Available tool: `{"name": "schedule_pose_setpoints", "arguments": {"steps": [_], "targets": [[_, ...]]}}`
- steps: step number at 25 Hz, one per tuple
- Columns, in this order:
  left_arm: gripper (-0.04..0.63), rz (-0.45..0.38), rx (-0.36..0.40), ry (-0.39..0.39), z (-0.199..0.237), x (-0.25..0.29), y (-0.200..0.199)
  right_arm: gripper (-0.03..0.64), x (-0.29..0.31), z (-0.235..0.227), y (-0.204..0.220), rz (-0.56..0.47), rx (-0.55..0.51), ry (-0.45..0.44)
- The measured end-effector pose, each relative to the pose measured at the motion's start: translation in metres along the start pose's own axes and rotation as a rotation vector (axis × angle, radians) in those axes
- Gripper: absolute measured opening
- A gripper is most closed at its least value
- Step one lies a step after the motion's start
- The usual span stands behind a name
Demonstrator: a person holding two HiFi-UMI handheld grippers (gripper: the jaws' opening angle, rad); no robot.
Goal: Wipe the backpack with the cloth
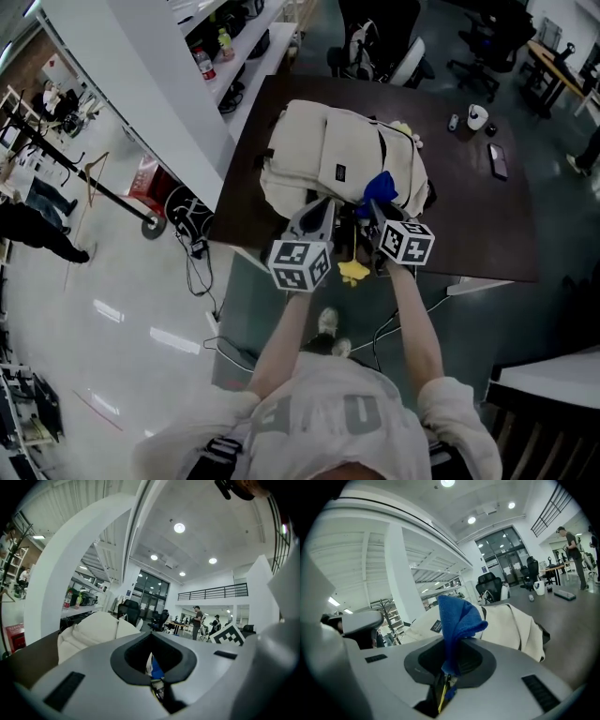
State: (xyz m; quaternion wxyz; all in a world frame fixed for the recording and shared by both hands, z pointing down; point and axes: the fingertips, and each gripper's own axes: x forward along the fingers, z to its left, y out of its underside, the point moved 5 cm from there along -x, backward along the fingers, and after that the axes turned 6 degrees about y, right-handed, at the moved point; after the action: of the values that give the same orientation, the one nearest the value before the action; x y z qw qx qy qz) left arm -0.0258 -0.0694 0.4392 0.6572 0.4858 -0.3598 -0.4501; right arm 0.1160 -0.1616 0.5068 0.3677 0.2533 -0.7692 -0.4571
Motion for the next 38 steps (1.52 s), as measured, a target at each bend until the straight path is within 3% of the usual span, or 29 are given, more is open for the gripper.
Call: {"name": "schedule_pose_setpoints", "arguments": {"steps": [10, 14, 20, 30, 38], "targets": [[0.003, -0.053, -0.008, 0.110, 0.003, 0.089, -0.029, 0.043, 0.036, -0.051, -0.106, -0.142, -0.064, 0.065], [0.003, -0.034, -0.045, 0.113, 0.010, 0.122, -0.031, 0.043, 0.062, -0.067, -0.145, -0.168, -0.076, 0.071], [0.003, -0.023, -0.053, 0.074, 0.028, 0.168, -0.029, 0.043, 0.124, -0.092, -0.170, -0.138, -0.083, 0.025], [0.003, 0.016, -0.049, 0.025, 0.050, 0.222, -0.016, 0.043, 0.209, -0.129, -0.161, -0.025, -0.056, -0.011], [0.003, 0.008, -0.073, 0.042, 0.051, 0.219, -0.013, 0.043, 0.200, -0.130, -0.124, 0.036, 0.000, -0.013]]}}
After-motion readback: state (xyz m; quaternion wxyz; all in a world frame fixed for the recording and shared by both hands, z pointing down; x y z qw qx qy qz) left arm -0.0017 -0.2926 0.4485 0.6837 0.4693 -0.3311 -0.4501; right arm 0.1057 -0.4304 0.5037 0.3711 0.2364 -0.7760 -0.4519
